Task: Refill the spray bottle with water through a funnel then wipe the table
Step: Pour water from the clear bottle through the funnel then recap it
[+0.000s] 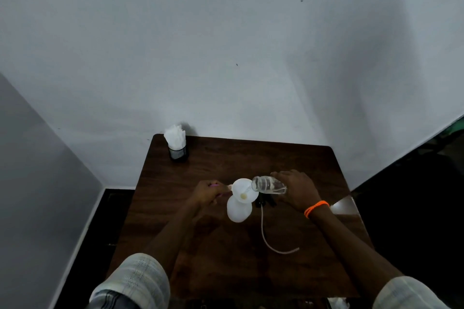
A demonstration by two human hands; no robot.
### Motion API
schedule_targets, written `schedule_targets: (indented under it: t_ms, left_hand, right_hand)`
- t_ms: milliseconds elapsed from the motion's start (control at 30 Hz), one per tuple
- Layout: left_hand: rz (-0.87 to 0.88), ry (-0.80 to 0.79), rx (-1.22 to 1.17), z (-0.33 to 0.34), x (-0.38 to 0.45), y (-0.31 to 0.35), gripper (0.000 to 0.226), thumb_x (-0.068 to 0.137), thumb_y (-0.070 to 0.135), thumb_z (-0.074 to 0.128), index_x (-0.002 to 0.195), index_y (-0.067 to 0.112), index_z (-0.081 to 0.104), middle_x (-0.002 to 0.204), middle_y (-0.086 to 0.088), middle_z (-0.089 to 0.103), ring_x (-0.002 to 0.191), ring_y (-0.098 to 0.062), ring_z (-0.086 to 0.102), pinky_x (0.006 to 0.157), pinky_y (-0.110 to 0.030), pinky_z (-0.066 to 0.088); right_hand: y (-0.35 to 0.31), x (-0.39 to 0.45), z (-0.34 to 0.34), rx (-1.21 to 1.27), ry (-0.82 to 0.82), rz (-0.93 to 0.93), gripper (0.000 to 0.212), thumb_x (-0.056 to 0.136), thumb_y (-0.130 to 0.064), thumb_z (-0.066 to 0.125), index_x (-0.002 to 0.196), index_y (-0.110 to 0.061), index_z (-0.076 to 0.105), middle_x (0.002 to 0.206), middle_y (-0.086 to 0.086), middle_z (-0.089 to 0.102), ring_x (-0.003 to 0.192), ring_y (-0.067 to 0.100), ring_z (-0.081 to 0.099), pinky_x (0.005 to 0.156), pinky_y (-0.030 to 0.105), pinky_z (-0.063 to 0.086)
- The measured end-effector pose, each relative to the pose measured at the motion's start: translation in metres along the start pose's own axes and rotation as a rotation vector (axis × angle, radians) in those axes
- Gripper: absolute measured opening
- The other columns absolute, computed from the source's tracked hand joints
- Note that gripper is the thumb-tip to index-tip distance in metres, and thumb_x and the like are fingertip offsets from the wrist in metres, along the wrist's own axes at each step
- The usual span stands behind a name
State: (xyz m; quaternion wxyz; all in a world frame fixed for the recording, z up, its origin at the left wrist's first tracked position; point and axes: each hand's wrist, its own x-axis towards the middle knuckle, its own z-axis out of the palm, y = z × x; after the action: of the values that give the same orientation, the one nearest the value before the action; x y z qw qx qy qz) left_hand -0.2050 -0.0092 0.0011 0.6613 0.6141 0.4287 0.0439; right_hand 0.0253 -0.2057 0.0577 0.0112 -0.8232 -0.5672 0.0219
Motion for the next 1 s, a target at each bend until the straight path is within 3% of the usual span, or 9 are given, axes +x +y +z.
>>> schedule_targets:
  t_ms: [267, 567, 1000]
  left_hand:
    - [0.014, 0.016, 0.011, -0.004, 0.001, 0.002, 0.008, 0.085, 0.023, 0.077, 0.083, 0.015, 0.078, 0.068, -0.009, 0.065, 0.046, -0.012, 0.053, 0.043, -0.019, 0.04]
    - [0.016, 0.015, -0.003, -0.006, 0.003, 0.001, 0.012, 0.085, 0.024, 0.077, 0.088, 0.012, 0.08, 0.069, -0.009, 0.063, 0.049, -0.012, 0.053, 0.046, -0.022, 0.041]
    - [0.019, -0.007, 0.019, -0.01, 0.005, 0.0, 0.013, 0.085, 0.027, 0.078, 0.088, 0.014, 0.08, 0.071, -0.008, 0.063, 0.054, -0.015, 0.053, 0.05, -0.027, 0.043]
  right_hand:
    - [0.0, 0.001, -0.008, -0.015, -0.014, -0.001, 0.064, 0.075, -0.046, 0.077, 0.135, -0.026, 0.063, 0.124, 0.0, 0.07, 0.106, 0.027, 0.064, 0.083, 0.038, 0.049]
    - [0.002, 0.006, -0.013, -0.049, -0.011, -0.011, 0.065, 0.068, -0.039, 0.078, 0.131, -0.027, 0.065, 0.118, -0.003, 0.072, 0.097, 0.026, 0.065, 0.078, 0.036, 0.049]
    - [0.005, 0.008, -0.017, -0.078, -0.045, -0.016, 0.068, 0.07, -0.033, 0.078, 0.135, -0.026, 0.063, 0.125, -0.001, 0.069, 0.107, 0.026, 0.063, 0.087, 0.041, 0.049]
